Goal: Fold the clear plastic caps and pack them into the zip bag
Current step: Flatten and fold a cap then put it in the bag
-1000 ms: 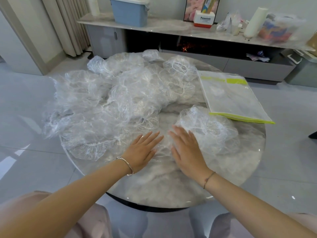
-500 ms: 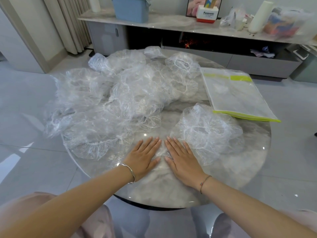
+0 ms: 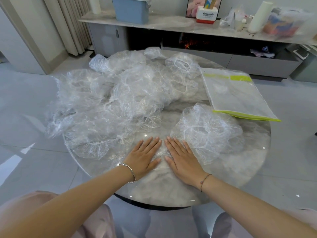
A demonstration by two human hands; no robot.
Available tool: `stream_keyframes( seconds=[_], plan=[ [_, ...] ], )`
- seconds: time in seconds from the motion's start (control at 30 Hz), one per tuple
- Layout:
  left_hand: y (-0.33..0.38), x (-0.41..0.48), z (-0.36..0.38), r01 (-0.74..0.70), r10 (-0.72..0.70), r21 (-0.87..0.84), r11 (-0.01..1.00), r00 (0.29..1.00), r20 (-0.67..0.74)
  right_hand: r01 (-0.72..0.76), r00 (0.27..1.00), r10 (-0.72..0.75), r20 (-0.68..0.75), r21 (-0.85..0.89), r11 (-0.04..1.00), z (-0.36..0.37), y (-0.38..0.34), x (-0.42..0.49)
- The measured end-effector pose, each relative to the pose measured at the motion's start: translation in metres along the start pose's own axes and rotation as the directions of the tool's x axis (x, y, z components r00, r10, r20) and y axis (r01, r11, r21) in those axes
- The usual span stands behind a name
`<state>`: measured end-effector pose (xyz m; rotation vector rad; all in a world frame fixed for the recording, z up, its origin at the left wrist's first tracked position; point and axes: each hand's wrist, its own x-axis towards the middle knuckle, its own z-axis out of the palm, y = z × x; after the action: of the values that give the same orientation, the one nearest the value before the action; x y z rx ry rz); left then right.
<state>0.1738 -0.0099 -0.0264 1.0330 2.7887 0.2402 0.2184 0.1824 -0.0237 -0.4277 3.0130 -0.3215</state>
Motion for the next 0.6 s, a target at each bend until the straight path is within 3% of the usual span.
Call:
stream_keyframes(
  seconds=[0.1, 0.17, 0.3, 0.47, 0.6],
  plan=[
    [-0.004, -0.002, -0.009, -0.031, 0.031, -0.042, 0.999, 0.999, 0.009, -0.019, 1.0, 0.017, 0.018, 0.091, 0.996, -0.009, -0.001, 0.001],
    [-0.008, -0.004, -0.019, -0.002, -0.002, -0.092, 0.996, 0.999, -0.039, -0.001, 0.998, 0.011, -0.056, 0.177, 0.984, -0.02, -0.008, -0.001],
    [-0.013, -0.009, -0.034, 0.137, -0.166, -0.206, 0.969, 0.978, -0.128, 0.241, 0.957, -0.229, -0.175, 0.05, 0.969, -0.023, -0.026, -0.012],
    [-0.013, -0.02, -0.044, 0.324, -0.34, -0.308, 0.894, 0.94, 0.003, 0.394, 0.86, -0.433, -0.272, -0.187, 0.9, -0.011, -0.03, -0.014],
    [-0.003, -0.029, -0.05, 0.398, -0.309, -0.58, 0.711, 0.917, 0.251, 0.413, 0.816, -0.494, -0.3, -0.296, 0.861, -0.011, -0.019, -0.012]
  ],
)
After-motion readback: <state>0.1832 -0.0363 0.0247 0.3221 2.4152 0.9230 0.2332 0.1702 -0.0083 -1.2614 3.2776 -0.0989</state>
